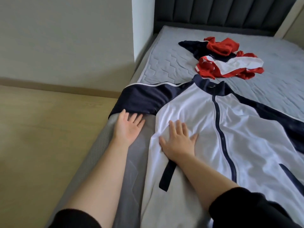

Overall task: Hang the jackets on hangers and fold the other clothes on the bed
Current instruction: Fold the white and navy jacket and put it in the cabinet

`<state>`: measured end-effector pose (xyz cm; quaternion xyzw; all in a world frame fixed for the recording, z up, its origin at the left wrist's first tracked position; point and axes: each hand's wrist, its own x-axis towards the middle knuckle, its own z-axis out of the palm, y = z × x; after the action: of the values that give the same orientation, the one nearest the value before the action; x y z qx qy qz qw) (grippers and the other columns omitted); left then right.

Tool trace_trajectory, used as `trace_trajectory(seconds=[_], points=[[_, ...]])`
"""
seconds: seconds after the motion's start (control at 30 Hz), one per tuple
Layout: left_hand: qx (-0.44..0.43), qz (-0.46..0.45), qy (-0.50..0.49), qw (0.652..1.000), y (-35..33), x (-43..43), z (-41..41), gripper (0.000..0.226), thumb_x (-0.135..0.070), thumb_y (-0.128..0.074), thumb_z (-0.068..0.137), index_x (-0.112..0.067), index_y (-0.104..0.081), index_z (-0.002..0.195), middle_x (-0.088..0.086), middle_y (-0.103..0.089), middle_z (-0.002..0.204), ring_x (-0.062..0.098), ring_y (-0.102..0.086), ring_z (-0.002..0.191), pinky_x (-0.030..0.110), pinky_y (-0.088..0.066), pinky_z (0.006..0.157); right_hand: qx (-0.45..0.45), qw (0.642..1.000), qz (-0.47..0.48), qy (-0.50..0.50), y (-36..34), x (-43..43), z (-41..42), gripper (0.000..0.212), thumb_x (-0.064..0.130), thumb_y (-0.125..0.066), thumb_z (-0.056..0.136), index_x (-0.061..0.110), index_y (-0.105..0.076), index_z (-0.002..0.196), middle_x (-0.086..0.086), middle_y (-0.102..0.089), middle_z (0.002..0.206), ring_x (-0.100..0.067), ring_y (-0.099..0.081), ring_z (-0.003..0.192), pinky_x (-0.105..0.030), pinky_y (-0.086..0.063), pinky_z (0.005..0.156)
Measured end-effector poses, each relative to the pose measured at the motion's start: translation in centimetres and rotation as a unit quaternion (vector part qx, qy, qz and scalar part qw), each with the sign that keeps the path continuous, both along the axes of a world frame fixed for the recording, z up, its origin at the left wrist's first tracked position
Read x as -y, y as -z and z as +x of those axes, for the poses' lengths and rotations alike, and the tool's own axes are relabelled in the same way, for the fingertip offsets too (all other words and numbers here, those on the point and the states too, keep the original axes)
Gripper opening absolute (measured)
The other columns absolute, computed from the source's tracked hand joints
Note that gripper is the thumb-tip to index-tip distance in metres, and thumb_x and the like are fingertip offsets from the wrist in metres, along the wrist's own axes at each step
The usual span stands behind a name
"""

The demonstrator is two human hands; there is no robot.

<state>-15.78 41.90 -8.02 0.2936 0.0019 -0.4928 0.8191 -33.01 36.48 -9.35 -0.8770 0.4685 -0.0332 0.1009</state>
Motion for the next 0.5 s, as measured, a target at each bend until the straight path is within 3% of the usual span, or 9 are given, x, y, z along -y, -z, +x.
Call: trace_trajectory(seconds=[0.07, 0.2, 0.3, 0.43, 0.5], points=[[-0.009, -0.016, -0.009, 1.0, 0.0, 0.7, 0.7, 0.056, -0.036, -0.038, 0.1, -0.019, -0.021, 0.151, 0.011, -0.035, 0.15, 0.031, -0.035, 0.138, 0.046, -0.031, 0.109, -0.002, 1.0, -0.008, -0.002, 0.2, -0.1, -0.1, 0.074, 0.059, -0.023, 0.093, 0.027, 0.006, 0.153, -0.002, 0.01, 0.16, -0.021, 0.01, 0.147, -0.061, 0.005, 0.112], [-0.041, -0.003, -0.058, 0.997, -1.0, 2.2, 4.3, 0.041, -0.028, -0.04, 0.1, -0.01, -0.047, 0.136, 0.012, -0.053, 0.136, 0.029, -0.05, 0.125, 0.043, -0.038, 0.107, -0.002, 1.0, -0.015, -0.004, 0.5, -0.1, -0.3, 0.073, 0.058, -0.023, 0.093, 0.028, 0.006, 0.153, -0.002, 0.011, 0.16, -0.021, 0.01, 0.147, -0.06, 0.003, 0.113], [-0.049, 0.02, -0.111, 0.992, -1.7, 2.4, 7.9, 0.04, -0.026, -0.031, 0.104, -0.002, -0.049, 0.131, 0.017, -0.057, 0.129, 0.031, -0.054, 0.12, 0.042, -0.042, 0.102, -0.006, 1.0, -0.011, -0.002, 0.6, 0.1, -0.1, 0.072, 0.058, -0.023, 0.093, 0.027, 0.005, 0.153, -0.002, 0.011, 0.16, -0.021, 0.01, 0.147, -0.059, 0.004, 0.113], [0.078, 0.174, -0.185, 0.964, -2.9, 2.7, 10.2, 0.037, -0.014, -0.035, 0.102, -0.005, -0.041, 0.138, 0.012, -0.05, 0.138, 0.027, -0.051, 0.125, 0.038, -0.049, 0.093, -0.017, 0.999, 0.046, -0.004, 0.3, 1.1, 0.1, 0.073, 0.059, -0.026, 0.093, 0.029, 0.005, 0.153, -0.002, 0.012, 0.161, -0.021, 0.012, 0.147, -0.059, 0.007, 0.113], [0.209, 0.266, -0.239, 0.91, -4.1, 3.4, 9.8, 0.045, -0.012, -0.034, 0.102, -0.007, -0.03, 0.146, 0.012, -0.039, 0.147, 0.029, -0.044, 0.13, 0.039, -0.044, 0.1, -0.007, 0.994, 0.111, -0.009, -0.4, 2.1, 0.2, 0.074, 0.058, -0.032, 0.092, 0.032, 0.002, 0.153, 0.001, 0.012, 0.161, -0.019, 0.012, 0.147, -0.057, 0.009, 0.113]])
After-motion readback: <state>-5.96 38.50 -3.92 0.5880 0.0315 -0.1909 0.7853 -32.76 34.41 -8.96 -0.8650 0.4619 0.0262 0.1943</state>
